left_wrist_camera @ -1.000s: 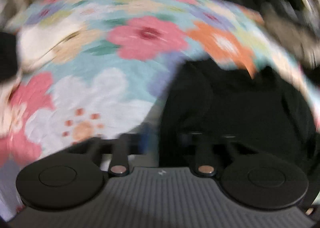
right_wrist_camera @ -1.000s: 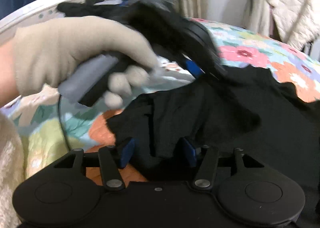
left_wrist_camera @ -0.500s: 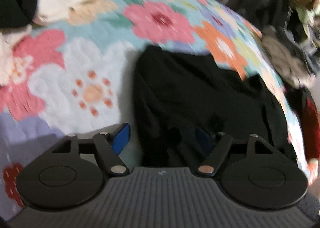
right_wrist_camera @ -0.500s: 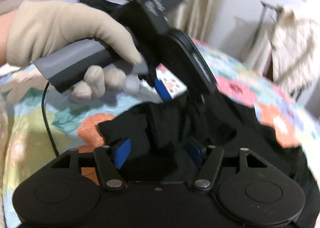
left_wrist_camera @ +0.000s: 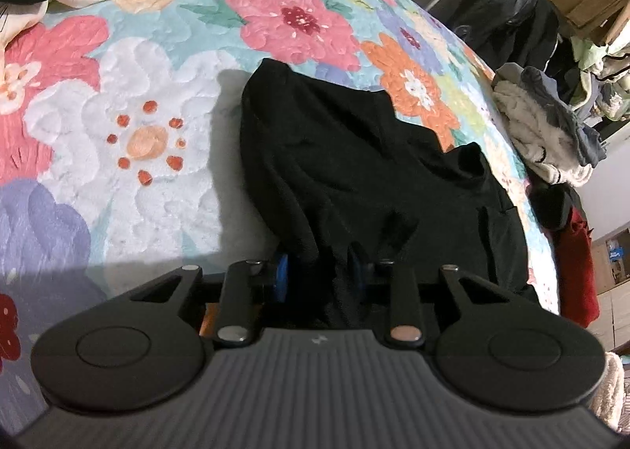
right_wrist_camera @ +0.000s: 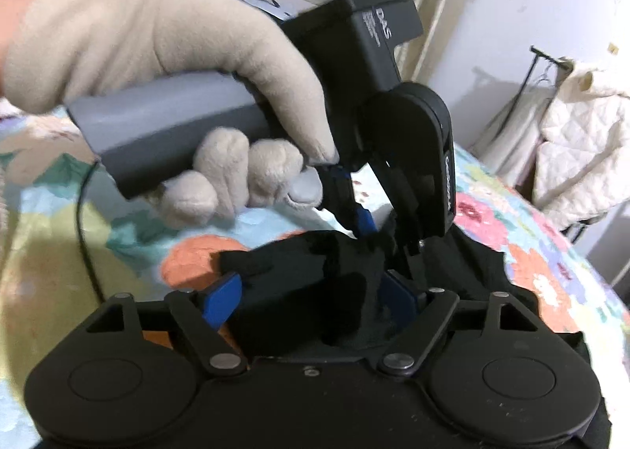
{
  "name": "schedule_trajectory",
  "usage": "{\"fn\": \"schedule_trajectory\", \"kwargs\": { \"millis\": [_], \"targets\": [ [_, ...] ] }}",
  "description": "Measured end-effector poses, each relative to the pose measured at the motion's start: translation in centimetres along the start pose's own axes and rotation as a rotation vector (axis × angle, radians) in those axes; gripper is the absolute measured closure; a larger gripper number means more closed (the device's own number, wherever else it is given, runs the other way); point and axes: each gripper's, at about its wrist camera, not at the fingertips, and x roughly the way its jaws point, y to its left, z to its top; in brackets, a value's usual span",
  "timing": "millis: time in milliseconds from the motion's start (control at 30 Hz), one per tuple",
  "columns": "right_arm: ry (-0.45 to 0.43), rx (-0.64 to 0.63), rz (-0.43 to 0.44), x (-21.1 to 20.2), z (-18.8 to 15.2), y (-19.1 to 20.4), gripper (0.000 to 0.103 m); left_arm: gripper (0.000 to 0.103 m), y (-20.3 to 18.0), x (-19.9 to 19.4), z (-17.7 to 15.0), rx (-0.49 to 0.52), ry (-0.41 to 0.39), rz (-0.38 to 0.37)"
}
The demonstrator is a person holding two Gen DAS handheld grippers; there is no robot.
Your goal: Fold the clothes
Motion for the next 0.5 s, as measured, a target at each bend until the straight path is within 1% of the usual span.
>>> {"fn": "schedule_trajectory", "kwargs": {
  "millis": [100, 133, 200, 300, 367, 400, 433, 467, 500],
  "targets": [
    [0.037, 0.033, 0.014, 0.8, -0.1, 0.3, 0.016, 0.074, -0.2, 0.1, 0.0, -0.031, 0.008, -0.074],
    [0.053, 0.046, 0.023, 1.2, -0.1, 0.4, 0.016, 0.074, -0.3, 0.2, -0.1, -0.036, 0.012, -0.083],
    [0.055, 0.059, 0.015, 1.7, 0.1, 0.4, 0.013, 0.074, -0.5, 0.4, -0.1, -0.037, 0.017, -0.086],
    [0.095, 0.157, 0.047, 2.7, 0.2, -0.2, 0.012, 0.074, -0.3, 0.5, -0.1, -0.044, 0.020, -0.078],
    [0.112, 0.204, 0.071, 3.1, 0.1, -0.8, 0.012, 0.074, -0.1, 0.5, -0.1, -0.052, 0.019, -0.075],
    [0.118, 0.209, 0.084, 3.1, 0.2, -1.0, 0.015, 0.074, -0.1, 0.6, 0.0, -0.051, 0.018, -0.072],
    [0.122, 0.215, 0.102, 3.2, 0.2, -1.2, 0.019, 0.074, -0.1, 0.7, 0.0, -0.049, 0.016, -0.070],
    [0.119, 0.224, 0.129, 3.1, 0.2, -1.6, 0.038, 0.074, -0.1, 0.9, 0.1, -0.047, 0.015, -0.070],
    [0.113, 0.239, 0.140, 2.9, 0.2, -1.9, 0.058, 0.074, -0.1, 1.0, 0.1, -0.045, 0.013, -0.069]
  ]
}}
